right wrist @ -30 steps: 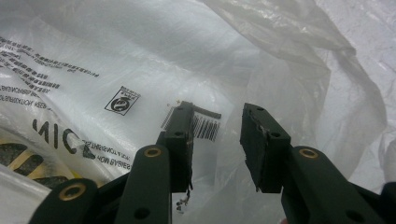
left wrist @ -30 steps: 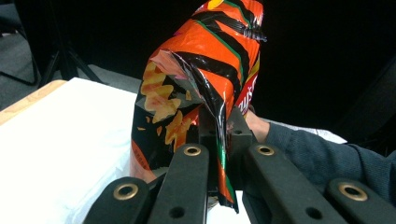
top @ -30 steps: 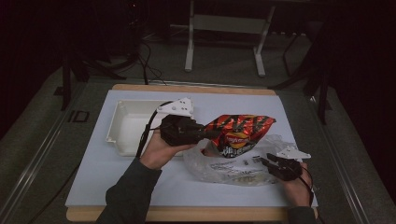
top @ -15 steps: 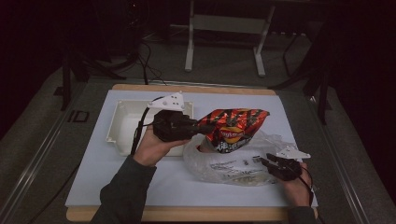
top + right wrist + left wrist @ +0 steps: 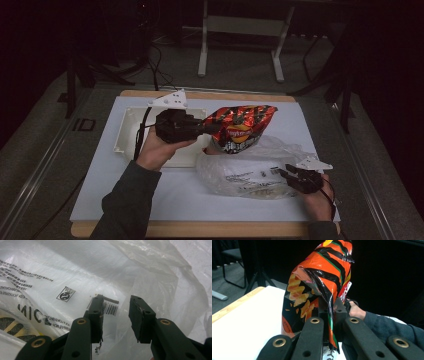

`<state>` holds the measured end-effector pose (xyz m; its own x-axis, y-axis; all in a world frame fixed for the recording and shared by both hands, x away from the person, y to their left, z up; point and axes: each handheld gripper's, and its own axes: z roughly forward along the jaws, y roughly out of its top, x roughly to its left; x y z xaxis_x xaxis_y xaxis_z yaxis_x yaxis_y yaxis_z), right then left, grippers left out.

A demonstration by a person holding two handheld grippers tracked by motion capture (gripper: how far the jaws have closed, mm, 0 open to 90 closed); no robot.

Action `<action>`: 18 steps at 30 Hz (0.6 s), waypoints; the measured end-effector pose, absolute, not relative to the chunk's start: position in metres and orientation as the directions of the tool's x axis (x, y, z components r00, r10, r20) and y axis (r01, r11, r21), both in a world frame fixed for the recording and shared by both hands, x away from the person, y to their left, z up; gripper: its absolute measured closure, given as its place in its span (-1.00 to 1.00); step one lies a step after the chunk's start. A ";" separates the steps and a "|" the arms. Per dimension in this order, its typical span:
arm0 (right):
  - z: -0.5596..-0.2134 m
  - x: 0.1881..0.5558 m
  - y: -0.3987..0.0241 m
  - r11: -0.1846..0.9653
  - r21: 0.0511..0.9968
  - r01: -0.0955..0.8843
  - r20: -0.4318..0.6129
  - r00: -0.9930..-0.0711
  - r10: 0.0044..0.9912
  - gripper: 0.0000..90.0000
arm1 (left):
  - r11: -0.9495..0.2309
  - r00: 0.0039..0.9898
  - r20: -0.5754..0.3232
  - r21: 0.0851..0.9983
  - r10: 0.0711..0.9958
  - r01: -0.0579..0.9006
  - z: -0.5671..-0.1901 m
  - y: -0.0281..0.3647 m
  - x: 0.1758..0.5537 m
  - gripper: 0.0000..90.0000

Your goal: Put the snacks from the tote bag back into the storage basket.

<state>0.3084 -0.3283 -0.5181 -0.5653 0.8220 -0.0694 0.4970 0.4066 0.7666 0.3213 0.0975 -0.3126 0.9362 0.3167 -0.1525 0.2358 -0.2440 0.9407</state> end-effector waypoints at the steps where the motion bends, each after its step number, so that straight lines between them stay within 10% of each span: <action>1: -0.518 0.308 -0.328 0.406 0.767 0.497 -0.069 -0.565 0.822 0.42 | -0.242 0.935 -0.155 0.940 0.320 0.239 -0.312 0.099 0.322 0.98; 18: -0.518 0.308 -0.328 0.408 0.765 0.498 -0.069 -0.566 0.821 0.42 | -0.226 0.916 -0.162 0.939 0.368 0.257 -0.312 0.116 0.331 0.98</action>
<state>0.3082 -0.3276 -0.5184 -0.5661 0.8214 -0.0692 0.4979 0.4076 0.7655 0.3308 0.1162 -0.3121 0.9156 0.3679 -0.1620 0.2572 -0.2264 0.9395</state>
